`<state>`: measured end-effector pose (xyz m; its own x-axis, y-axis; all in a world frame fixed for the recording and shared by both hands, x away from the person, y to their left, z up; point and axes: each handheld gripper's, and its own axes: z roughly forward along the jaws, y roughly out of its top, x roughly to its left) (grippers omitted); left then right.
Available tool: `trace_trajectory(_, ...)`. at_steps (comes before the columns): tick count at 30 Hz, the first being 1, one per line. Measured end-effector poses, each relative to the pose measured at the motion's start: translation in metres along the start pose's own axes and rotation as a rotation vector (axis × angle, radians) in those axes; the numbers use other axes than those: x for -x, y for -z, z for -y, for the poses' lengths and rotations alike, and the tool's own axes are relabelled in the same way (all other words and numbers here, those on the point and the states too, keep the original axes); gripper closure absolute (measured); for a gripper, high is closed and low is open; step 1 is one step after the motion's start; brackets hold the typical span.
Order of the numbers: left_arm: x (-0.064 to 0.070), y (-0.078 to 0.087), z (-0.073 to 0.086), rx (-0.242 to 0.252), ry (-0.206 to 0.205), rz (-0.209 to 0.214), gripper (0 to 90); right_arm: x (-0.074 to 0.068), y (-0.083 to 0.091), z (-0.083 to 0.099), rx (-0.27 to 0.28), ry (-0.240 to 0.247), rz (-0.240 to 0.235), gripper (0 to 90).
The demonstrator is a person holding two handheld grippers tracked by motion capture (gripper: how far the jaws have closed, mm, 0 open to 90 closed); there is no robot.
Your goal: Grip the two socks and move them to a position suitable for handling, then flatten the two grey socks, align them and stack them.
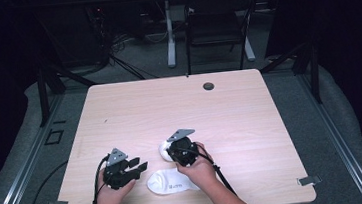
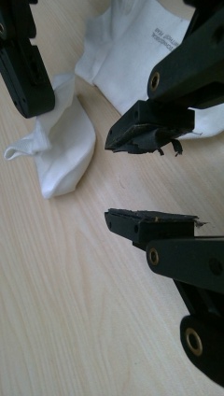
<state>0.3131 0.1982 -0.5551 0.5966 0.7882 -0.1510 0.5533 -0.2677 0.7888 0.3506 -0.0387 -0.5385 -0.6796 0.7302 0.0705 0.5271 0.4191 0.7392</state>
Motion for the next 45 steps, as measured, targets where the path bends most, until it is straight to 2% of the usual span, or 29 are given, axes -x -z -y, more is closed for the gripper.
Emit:
trace_trajectory(6,0.006,-0.008,-0.011,0.008,-0.023,0.012,64.5,0.006,0.013,-0.002,0.038,-0.001,0.004,90.0)
trace_trajectory(8,0.009,-0.013,-0.016,0.0,-0.048,0.008,67.2,0.007,0.016,-0.002,0.048,-0.004,0.006,90.0)
trace_trajectory(11,0.013,-0.02,-0.023,0.006,-0.073,-0.003,75.5,0.01,0.02,-0.002,0.057,-0.001,0.016,90.0)
trace_trajectory(17,0.02,-0.043,-0.038,-0.009,-0.095,0.014,89.2,0.016,0.021,0.004,0.063,-0.022,0.015,90.0)
trace_trajectory(21,0.023,-0.055,-0.046,-0.023,-0.102,0.01,90.0,0.016,0.022,0.004,0.072,-0.024,0.014,90.0)
trace_trajectory(26,0.023,-0.059,-0.048,-0.027,-0.098,0.002,90.0,0.016,0.023,0.004,0.077,-0.026,0.009,90.0)
trace_trajectory(31,0.02,-0.068,-0.045,-0.07,-0.108,-0.011,90.0,0.018,0.022,0.005,0.077,-0.033,0.006,90.0)
trace_trajectory(35,0.017,-0.076,-0.04,-0.103,-0.096,-0.024,90.0,0.016,0.02,0.004,0.082,-0.033,-0.001,90.0)
trace_trajectory(38,0.014,-0.079,-0.036,-0.134,-0.081,-0.033,90.0,0.017,0.021,0.004,0.073,-0.016,0.012,90.0)
trace_trajectory(41,0.013,-0.082,-0.034,-0.154,-0.094,-0.034,90.0,0.019,0.024,0.006,0.079,-0.019,0.016,90.0)
trace_trajectory(45,0.012,-0.082,-0.033,-0.152,-0.087,-0.047,90.0,0.027,0.028,0.007,0.093,-0.043,0.022,90.0)
